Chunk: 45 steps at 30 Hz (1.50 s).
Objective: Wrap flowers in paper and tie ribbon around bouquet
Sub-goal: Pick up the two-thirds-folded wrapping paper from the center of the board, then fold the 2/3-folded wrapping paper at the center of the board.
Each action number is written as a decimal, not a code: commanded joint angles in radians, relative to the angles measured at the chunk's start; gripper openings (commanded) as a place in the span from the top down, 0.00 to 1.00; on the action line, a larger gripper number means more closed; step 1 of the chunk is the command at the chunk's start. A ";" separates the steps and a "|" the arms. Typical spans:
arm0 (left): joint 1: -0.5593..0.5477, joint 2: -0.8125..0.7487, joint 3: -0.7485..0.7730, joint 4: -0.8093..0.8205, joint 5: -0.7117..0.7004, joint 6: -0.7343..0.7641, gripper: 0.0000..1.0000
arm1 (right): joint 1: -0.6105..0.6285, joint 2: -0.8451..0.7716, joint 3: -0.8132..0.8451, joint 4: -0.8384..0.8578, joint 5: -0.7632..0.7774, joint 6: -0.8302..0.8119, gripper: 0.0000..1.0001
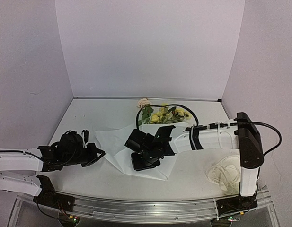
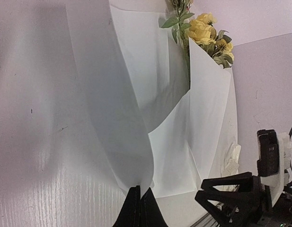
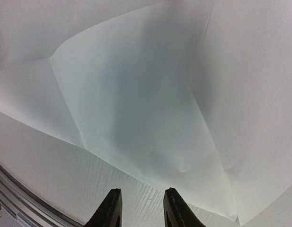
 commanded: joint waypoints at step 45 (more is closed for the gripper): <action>-0.017 0.009 0.140 0.024 0.173 0.186 1.00 | 0.010 -0.053 0.066 0.047 -0.012 0.019 0.84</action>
